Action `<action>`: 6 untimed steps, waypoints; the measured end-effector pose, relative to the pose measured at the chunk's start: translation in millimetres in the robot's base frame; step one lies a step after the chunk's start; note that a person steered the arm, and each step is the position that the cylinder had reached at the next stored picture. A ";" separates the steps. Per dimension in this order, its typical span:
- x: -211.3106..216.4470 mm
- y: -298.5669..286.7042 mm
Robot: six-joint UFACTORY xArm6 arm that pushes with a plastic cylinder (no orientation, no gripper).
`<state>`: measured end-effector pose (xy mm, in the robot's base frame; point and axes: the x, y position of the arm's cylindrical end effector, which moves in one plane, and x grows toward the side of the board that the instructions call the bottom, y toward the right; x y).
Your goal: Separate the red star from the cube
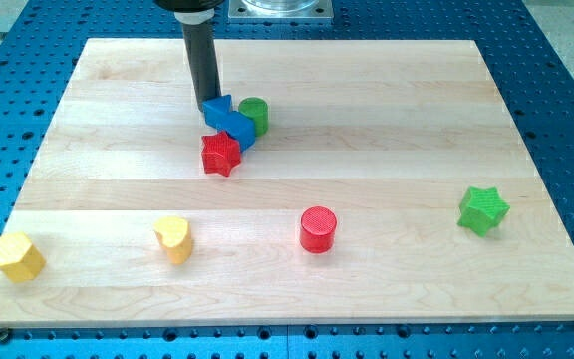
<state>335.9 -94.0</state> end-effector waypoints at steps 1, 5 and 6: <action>-3.1 1.9; 70.9 -12.1; 84.5 -6.6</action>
